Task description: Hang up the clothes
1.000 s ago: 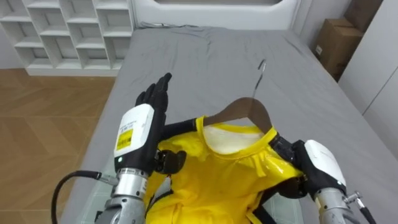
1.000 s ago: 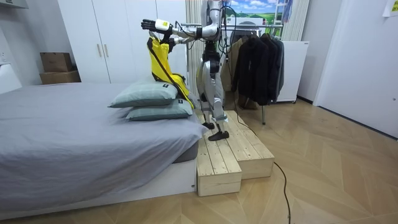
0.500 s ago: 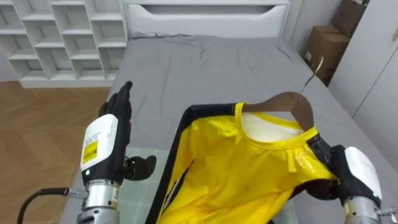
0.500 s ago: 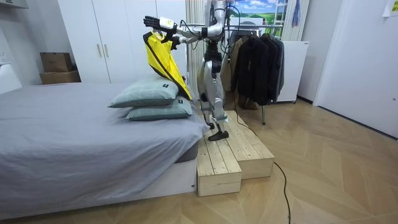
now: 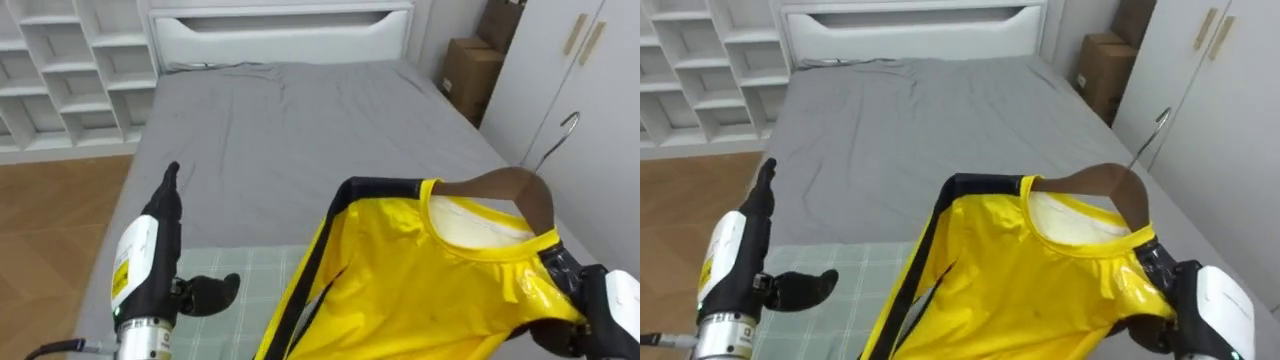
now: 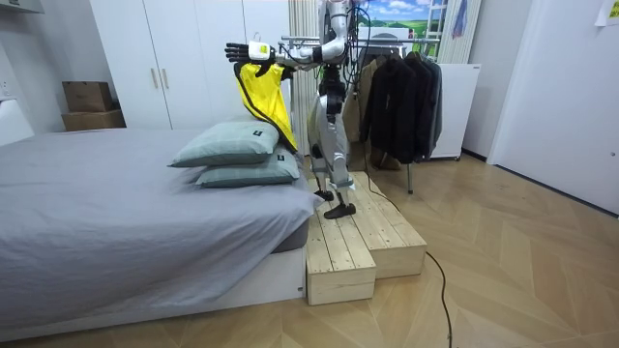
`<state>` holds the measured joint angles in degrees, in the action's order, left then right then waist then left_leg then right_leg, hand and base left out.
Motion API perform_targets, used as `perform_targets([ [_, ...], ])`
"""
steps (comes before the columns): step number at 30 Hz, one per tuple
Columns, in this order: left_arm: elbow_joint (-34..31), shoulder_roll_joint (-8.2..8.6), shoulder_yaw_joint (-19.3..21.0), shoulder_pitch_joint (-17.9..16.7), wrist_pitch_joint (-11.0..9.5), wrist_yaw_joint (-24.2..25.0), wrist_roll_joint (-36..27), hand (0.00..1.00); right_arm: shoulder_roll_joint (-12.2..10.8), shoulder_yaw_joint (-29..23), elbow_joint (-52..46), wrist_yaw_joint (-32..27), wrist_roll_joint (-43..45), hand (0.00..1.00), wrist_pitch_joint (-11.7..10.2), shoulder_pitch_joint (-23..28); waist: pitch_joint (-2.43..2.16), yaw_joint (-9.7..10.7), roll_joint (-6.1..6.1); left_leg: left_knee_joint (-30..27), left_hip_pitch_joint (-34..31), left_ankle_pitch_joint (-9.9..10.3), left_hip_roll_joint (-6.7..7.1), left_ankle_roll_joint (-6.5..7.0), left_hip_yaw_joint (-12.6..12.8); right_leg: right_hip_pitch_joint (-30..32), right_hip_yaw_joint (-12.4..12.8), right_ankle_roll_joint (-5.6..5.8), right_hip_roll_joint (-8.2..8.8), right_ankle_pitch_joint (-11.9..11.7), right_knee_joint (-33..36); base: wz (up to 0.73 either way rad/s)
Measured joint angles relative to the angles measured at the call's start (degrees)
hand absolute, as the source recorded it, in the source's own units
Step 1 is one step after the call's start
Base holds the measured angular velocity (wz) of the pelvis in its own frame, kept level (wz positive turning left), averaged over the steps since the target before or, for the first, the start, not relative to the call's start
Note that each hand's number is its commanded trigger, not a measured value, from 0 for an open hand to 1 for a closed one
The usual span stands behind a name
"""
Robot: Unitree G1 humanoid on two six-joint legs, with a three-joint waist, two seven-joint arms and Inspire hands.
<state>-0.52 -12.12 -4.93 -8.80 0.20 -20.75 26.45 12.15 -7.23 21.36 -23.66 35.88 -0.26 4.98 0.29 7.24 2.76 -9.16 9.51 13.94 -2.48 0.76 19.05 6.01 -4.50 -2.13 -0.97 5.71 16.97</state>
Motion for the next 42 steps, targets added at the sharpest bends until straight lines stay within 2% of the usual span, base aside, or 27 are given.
perform_targets([
  [2, 0.0, 0.05, 1.3, -1.0, -0.2, 0.2, 0.0, 0.0, 0.0, -0.3, -1.0, 0.0, 1.2, 1.0, -1.0, 0.2, 0.0, -0.7, 0.08, -0.4, 0.2, 1.0, -0.73, -0.19, 3.9, 1.4, -1.7, -0.72, -0.11, -0.4, 1.1, -1.1],
  [4, 0.4, 0.11, 2.5, -1.5, -0.5, 0.2, -1.3, 0.0, 0.0, -0.3, -2.3, 0.0, 1.9, 1.0, -2.5, 0.3, 0.02, -2.1, 0.23, -1.9, 0.7, 2.4, -1.47, -0.46, 9.8, 2.7, -11.8, -3.42, 1.31, -1.9, 1.2, -1.52],
  [5, 0.7, 0.18, 2.4, -1.6, -0.6, 0.2, -2.5, 0.0, 0.0, -0.3, -2.3, 0.0, 1.9, 1.0, -3.0, 0.3, 0.03, -2.3, 0.24, -2.8, 1.1, 3.4, -2.1, -0.64, 12.5, 2.7, -15.7, -4.42, 1.53, -2.2, 1.2, -1.2],
  [7, 1.0, 0.28, 2.4, -1.8, -1.1, 0.6, -5.0, 0.0, 0.0, -0.3, -2.1, -0.1, 1.9, 1.0, -3.0, 0.4, 0.27, -2.1, -0.1, -3.1, 2.1, 4.8, -2.89, -0.92, 15.6, 2.9, -19.0, -4.34, 1.69, -2.0, 2.3, -0.81],
  [8, 1.2, 0.28, 2.4, -1.8, -1.1, 1.3, -7.4, 0.0, 0.1, -0.5, -2.0, -0.5, 1.7, 1.0, -2.9, 0.9, 0.34, -1.7, -0.19, -3.7, 2.5, 5.3, -3.34, -1.11, 17.3, 4.1, -19.9, -2.31, 3.2, 0.0, 6.4, -0.56],
  [9, 1.4, 0.29, 2.3, -1.9, -1.2, 1.4, -8.9, 0.0, 0.2, -0.6, -1.7, -0.9, 1.5, 1.0, -2.9, 0.9, 0.39, -1.4, -0.21, -4.0, 2.7, 5.6, -3.35, -1.18, 18.0, 4.4, -20.4, -1.87, 4.79, 1.2, 8.8, -0.41],
  [10, 2.5, 0.31, 2.3, -1.8, -1.6, 1.4, -11.8, 0.0, 0.1, -0.6, -1.3, -1.8, 1.3, 1.0, -2.9, 0.9, 0.31, -1.0, 0.16, -4.9, 3.3, 6.1, -3.18, -1.65, 19.6, 4.6, -20.4, -1.14, 8.26, 2.3, 11.0, -0.55],
  [11, 4.4, -0.04, 2.5, -1.5, -2.0, 1.4, -14.1, 0.0, 0.1, -0.3, -0.8, -2.4, 1.0, 1.0, -3.4, 0.8, 0.05, -1.2, 0.73, -6.6, 3.2, 6.7, -3.22, -2.2, 20.7, 5.1, -18.9, -0.49, 8.78, 2.9, 10.8, -0.59],
  [12, 5.6, -0.07, 2.6, -1.4, -2.1, 1.4, -15.1, 0.0, 0.1, -0.2, -0.7, -2.5, 1.0, 1.0, -3.8, 0.8, 0.08, -1.2, 0.7, -7.7, 3.2, 6.9, -3.61, -2.47, 21.2, 5.1, -19.1, -1.13, 8.52, 3.2, 10.8, -0.62],
  [14, 9.6, 0.2, 2.7, -1.1, -2.1, 2.9, -17.5, 0.0, 0.1, -0.2, -0.2, -2.5, 1.0, 1.0, -5.2, 0.8, 0.64, -1.2, 0.06, -10.1, 3.1, 7.0, -4.88, -2.7, 22.3, 5.2, -18.9, -1.77, 6.82, 2.8, 9.9, -0.52],
  [18, 10.9, 0.44, 2.4, -1.1, -2.1, 4.5, -19.8, 0.0, -0.2, 1.7, -0.1, -2.1, 1.9, 1.0, -5.4, 0.8, 0.7, -1.1, -0.11, -17.7, 2.3, 7.1, -8.27, -2.93, 25.3, 5.1, -19.7, -3.88, 4.59, 3.9, 9.2, -0.7],
  [20, 10.9, 0.51, 1.9, -1.0, -2.3, 5.1, -21.9, 0.0, -0.2, 2.1, -0.5, -1.6, 3.3, 1.0, -5.4, 0.7, 0.67, -1.0, -0.47, -26.1, 1.0, 7.1, -11.27, -2.96, 24.1, 4.5, -19.0, -4.78, 3.86, 5.5, 10.2, -0.73],
  [21, 11.4, 0.51, 1.5, -1.0, -2.7, 5.4, -22.5, 0.0, -0.2, 2.3, -0.4, -1.6, 4.8, 1.0, -5.4, 0.8, 0.69, -0.8, -0.87, -32.0, -0.2, 6.2, -13.39, -3.4, 22.7, 3.8, -17.2, -5.29, 2.74, 6.6, 10.9, -0.84],
  [22, 12.3, 0.74, 1.4, -1.0, -3.3, 5.9, -22.3, 0.0, -0.2, 2.7, -0.3, -1.6, 6.0, 1.0, -5.4, 0.8, 0.68, -0.8, -0.87, -37.4, -1.3, 3.4, -14.83, -2.57, 20.1, 3.0, -15.0, -5.6, 1.79, 7.5, 11.6, -0.88],
  [23, 13.0, 0.96, 1.3, -1.1, -3.5, 6.1, -22.3, 0.0, -0.2, 3.0, -0.3, -1.7, 6.5, 1.0, -5.4, 0.8, 0.62, -1.0, -0.71, -39.4, -2.0, 2.1, -14.9, -2.16, 18.6, 2.7, -13.8, -5.72, 1.58, 7.9, 11.9, -0.84],
  [24, 13.4, 1.06, 0.4, -1.0, -3.6, 6.4, -22.4, 0.0, -0.2, 3.8, -0.3, -1.8, 6.6, 1.0, -5.4, 0.8, 0.19, -0.8, -0.36, -40.6, -3.5, 2.0, -14.05, -1.59, 15.1, 2.6, -11.6, -5.61, 1.37, 8.4, 11.9, -0.59],
  [26, 13.4, 1.59, -2.5, -0.2, -5.0, 6.9, -22.4, 0.0, -0.1, 4.8, -0.8, -1.8, 6.4, 1.0, -5.4, 0.7, 0.23, -0.1, 1.11, -36.5, -4.8, 5.2, -10.23, -1.86, 11.3, 3.0, -8.4, -5.56, 1.33, 8.1, 10.7, -0.58],
  [27, 13.4, 1.86, -3.1, -0.3, -5.1, 7.1, -22.4, 0.0, -0.1, 5.1, -0.8, -1.8, 6.4, 1.0, -5.5, 0.7, 0.24, -0.3, 1.18, -34.1, -4.9, 5.7, -8.62, -1.95, 9.5, 2.9, -7.4, -5.58, 1.09, 7.6, 10.0, -0.84],
  [29, 13.7, 3.03, -5.2, -0.6, -5.2, 7.5, -22.5, 0.0, 0.0, 6.2, -0.8, -1.9, 6.7, 1.0, -6.4, 0.8, 0.19, -1.8, 0.75, -23.8, -5.0, 6.4, -2.55, -1.45, 0.3, 2.4, -1.6, -5.12, -0.75, 5.8, 7.0, -1.22],
  [30, 13.7, 3.26, -5.5, -0.7, -5.2, 7.6, -22.5, 0.0, 0.0, 6.3, -0.9, -1.9, 6.9, 1.0, -6.9, 0.8, 0.06, -2.4, 0.48, -21.3, -5.0, 6.4, -1.44, -1.45, -1.6, 2.4, 0.2, -4.74, -1.36, 5.5, 6.4, -1.38],
  [32, 13.7, 4.2, -5.7, -0.6, -5.6, 7.9, -22.5, 0.0, 0.1, 7.3, -1.6, -1.9, 7.2, 1.0, -7.7, 0.6, -0.31, -2.8, -0.3, -13.1, -5.0, 6.3, 2.43, -1.26, -7.0, 3.2, 7.0, -4.94, -3.33, 3.8, 4.6, -1.26],
  [34, 14.0, 4.23, -6.3, -0.4, -6.1, 8.0, -22.5, 0.0, 0.7, 8.3, -2.2, -2.2, 7.3, 1.0, -7.7, 0.6, -0.49, -2.8, -0.61, -9.2, -4.9, 6.1, 4.54, -1.02, -9.2, 3.8, 11.5, -4.47, -4.46, 2.1, 3.7, -1.12],
  [35, 14.0, 4.21, -6.8, -0.4, -6.1, 8.0, -22.5, 0.0, 0.9, 8.5, -2.2, -2.5, 7.3, 1.0, -7.7, 0.6, -0.54, -2.3, -0.72, -7.6, -4.9, 6.0, 5.28, -0.9, -10.4, 3.8, 13.7, -4.67, -5.1, 0.7, 2.7, -0.99],
  [38, 14.2, 4.16, -7.6, 0.1, -6.8, 8.1, -22.5, 0.0, 0.9, 8.3, -2.2, -3.1, 7.5, 1.0, -7.7, 0.6, -0.51, -0.9, -0.98, -5.0, -4.9, 4.6, 5.53, 1.0, -10.5, 4.6, 16.8, -4.25, -6.76, -1.3, 1.6, -0.66],
  [39, 14.4, 4.14, -7.7, 0.2, -6.9, 8.4, -22.5, 0.0, 0.9, 8.3, -2.3, -3.1, 7.5, 1.0, -7.7, 0.6, -0.51, -0.8, -0.99, -4.4, -4.9, 4.0, 5.53, 0.98, -10.5, 4.9, 17.4, -4.1, -7.22, -1.6, 1.6, -0.69],
  [41, 16.8, 4.11, -8.6, 1.2, -7.1, 9.1, -22.4, 0.0, 0.9, 8.3, -4.3, -3.1, 7.6, 1.0, -7.2, 0.6, 0.06, -0.4, -1.95, -2.5, -4.4, 0.3, 5.08, 2.76, -9.6, 5.6, 20.1, -2.88, -10.0, -2.6, 0.9, -0.78],
  [42, 17.4, 3.94, -8.7, 1.2, -7.1, 9.1, -22.6, 0.0, 0.7, 8.5, -4.7, -3.1, 7.5, 1.0, -7.2, 0.6, 0.1, -0.4, -2.05, -2.0, -3.9, 0.5, 4.82, 3.31, -8.7, 5.8, 20.8, -2.69, -10.73, -3.1, 0.6, -0.84],
])
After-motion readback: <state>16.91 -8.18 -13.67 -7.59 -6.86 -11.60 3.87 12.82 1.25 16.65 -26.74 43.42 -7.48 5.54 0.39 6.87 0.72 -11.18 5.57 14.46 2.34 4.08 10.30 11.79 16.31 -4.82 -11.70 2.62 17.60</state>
